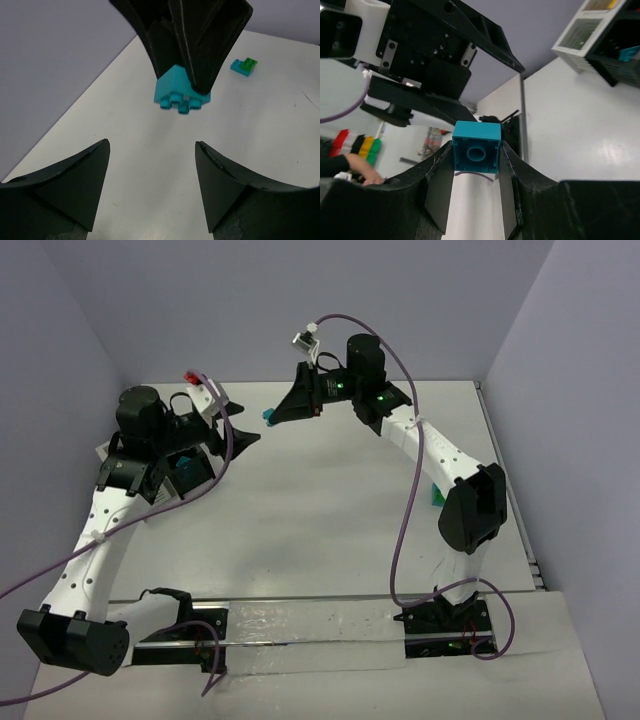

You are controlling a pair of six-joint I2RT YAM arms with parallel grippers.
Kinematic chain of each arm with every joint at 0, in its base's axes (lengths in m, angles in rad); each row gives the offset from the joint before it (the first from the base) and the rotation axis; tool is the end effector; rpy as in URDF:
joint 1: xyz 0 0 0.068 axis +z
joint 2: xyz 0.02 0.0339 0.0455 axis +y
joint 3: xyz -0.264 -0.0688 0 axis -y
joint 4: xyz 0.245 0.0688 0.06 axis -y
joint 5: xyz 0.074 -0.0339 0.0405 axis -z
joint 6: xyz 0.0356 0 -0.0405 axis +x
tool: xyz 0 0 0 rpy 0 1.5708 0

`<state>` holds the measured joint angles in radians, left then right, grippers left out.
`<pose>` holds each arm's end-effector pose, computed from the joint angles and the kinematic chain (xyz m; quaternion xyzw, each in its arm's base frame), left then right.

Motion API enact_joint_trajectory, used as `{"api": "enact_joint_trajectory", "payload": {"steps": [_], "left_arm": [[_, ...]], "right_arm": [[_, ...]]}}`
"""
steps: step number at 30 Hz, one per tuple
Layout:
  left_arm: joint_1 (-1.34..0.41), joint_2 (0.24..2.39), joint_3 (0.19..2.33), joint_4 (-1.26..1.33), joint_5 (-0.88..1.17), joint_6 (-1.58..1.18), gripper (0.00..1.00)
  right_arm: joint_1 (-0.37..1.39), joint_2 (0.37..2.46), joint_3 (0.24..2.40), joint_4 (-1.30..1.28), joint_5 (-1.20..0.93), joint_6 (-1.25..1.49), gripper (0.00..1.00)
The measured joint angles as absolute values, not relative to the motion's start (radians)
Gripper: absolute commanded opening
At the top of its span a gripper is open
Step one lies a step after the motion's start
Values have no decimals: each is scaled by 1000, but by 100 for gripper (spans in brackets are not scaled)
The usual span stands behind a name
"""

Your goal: Sort the legos into containers by color

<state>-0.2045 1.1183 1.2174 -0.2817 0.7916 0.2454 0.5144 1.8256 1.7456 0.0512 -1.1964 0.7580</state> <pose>0.2297 -0.0735 0.4169 0.3986 0.6363 -0.2842 0.5962 0.3516 0.2367 0.4067 -0.3175 0.6360 0.6670 0.2232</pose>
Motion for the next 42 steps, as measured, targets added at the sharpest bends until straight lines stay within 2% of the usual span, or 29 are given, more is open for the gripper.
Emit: {"api": "enact_joint_trajectory", "payload": {"steps": [15, 22, 32, 35, 36, 37, 39, 40, 41, 42], "left_arm": [[-375, 1116, 1191, -166, 677, 337, 77], [-397, 1104, 1191, -152, 649, 345, 71], [-406, 1094, 1191, -155, 623, 344, 47], [-410, 1094, 1191, -159, 617, 347, 32], [-411, 1094, 1191, -161, 614, 347, 28], [-411, 1094, 1191, -162, 613, 347, 18], [-412, 1094, 1191, -166, 612, 347, 2], [-412, 1094, 1191, -169, 610, 347, 0], [-413, 1094, 1191, -173, 609, 347, 0], [-414, 1094, 1191, -177, 604, 345, 0]], "right_arm": [[552, 1831, 1740, 198, -1266, 901, 0], [552, 1831, 1740, 188, -1262, 894, 0], [545, 1836, 1740, 159, -1220, 873, 0], [545, 1837, 1740, 149, -1214, 873, 1], [545, 1837, 1740, 144, -1214, 872, 7], [545, 1837, 1740, 140, -1213, 871, 15], [544, 1837, 1740, 133, -1212, 868, 38], [543, 1837, 1740, 127, -1212, 865, 63], [543, 1837, 1740, 121, -1212, 862, 74], [541, 1837, 1740, 107, -1212, 851, 79]]}}
